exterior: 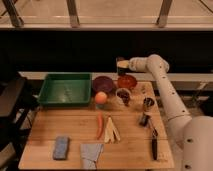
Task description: Wipe red bowl with eraser
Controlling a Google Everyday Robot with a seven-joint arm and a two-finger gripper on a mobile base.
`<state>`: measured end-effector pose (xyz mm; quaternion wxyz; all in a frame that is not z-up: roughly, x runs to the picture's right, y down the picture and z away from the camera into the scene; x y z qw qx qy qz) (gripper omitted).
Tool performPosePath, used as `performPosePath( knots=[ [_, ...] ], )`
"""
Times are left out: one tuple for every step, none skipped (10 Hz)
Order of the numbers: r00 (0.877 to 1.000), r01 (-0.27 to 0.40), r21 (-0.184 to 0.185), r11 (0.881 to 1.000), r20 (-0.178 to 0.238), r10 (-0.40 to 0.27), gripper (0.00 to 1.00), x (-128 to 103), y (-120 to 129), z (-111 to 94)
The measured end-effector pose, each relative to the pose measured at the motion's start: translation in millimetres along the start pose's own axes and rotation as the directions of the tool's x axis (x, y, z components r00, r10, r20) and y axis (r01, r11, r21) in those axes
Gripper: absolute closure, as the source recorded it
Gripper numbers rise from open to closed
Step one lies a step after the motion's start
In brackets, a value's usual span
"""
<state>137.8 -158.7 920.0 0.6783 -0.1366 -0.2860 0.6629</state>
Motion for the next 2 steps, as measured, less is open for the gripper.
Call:
performPosePath(
  knots=[
    [1.0, -0.001, 0.013, 1.0, -0.006, 0.001, 0.81, 5.3, -3.3, 3.5],
    [1.0, -0.003, 0.025, 1.0, -0.014, 0.004, 0.81, 10.2, -7.7, 4.0]
  ],
)
